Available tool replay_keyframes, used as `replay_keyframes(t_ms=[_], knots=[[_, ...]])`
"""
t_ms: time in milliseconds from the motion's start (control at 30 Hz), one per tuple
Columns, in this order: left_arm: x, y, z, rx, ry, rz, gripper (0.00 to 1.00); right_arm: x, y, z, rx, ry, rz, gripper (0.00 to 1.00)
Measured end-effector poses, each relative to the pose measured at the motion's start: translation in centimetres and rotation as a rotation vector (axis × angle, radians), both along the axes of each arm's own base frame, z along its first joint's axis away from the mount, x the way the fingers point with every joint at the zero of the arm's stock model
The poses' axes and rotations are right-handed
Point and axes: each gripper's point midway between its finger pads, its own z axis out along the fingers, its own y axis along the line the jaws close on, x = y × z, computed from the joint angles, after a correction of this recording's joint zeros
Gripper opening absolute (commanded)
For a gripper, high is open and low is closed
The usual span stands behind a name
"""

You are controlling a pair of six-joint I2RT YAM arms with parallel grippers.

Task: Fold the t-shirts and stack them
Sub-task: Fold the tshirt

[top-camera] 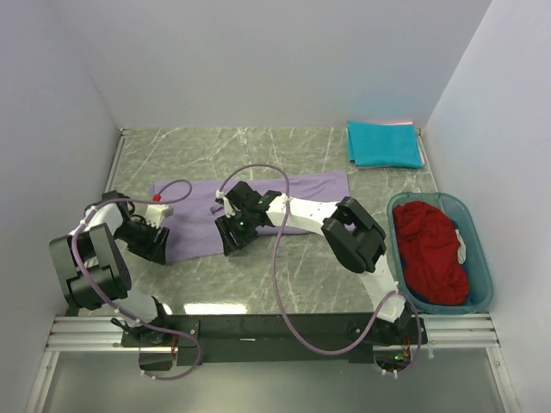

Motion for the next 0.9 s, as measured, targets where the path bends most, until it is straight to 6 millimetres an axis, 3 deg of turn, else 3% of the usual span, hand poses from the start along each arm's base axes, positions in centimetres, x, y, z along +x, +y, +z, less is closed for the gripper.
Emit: replay_keyframes(t_ms=[333, 500, 667, 700, 800, 867, 900], knots=[[1.0, -0.6, -0.3, 0.047, -0.052, -0.021, 0.6, 1.2, 2.5, -0.2, 0.048, 0.013, -0.123, 0.59], [1.2, -0.4, -0.5, 0.076, -0.062, -0.026, 0.51, 0.9, 3.8, -0.4, 0.076, 0.024, -0.134, 0.49], [1.5, -0.2, -0.7, 0.101, -0.077, -0.032, 0.38, 0.4, 4.5, -0.9, 0.09, 0.052, -0.136, 0.24], [1.6, -0.2, -0.8, 0.105, -0.082, -0.035, 0.31, 0.4, 4.5, -0.9, 0.088, 0.052, -0.138, 0.22], [1.8, -0.3, -0.8, 0.11, -0.093, -0.043, 0.25, 0.4, 4.5, -1.1, 0.084, 0.058, -0.14, 0.1], [1.8, -0.4, -0.9, 0.11, -0.096, -0.048, 0.29, 0.4, 4.6, -1.2, 0.082, 0.062, -0.138, 0.03], [1.8, -0.5, -0.9, 0.11, -0.097, -0.051, 0.37, 0.4, 4.6, -1.2, 0.082, 0.061, -0.137, 0.01]])
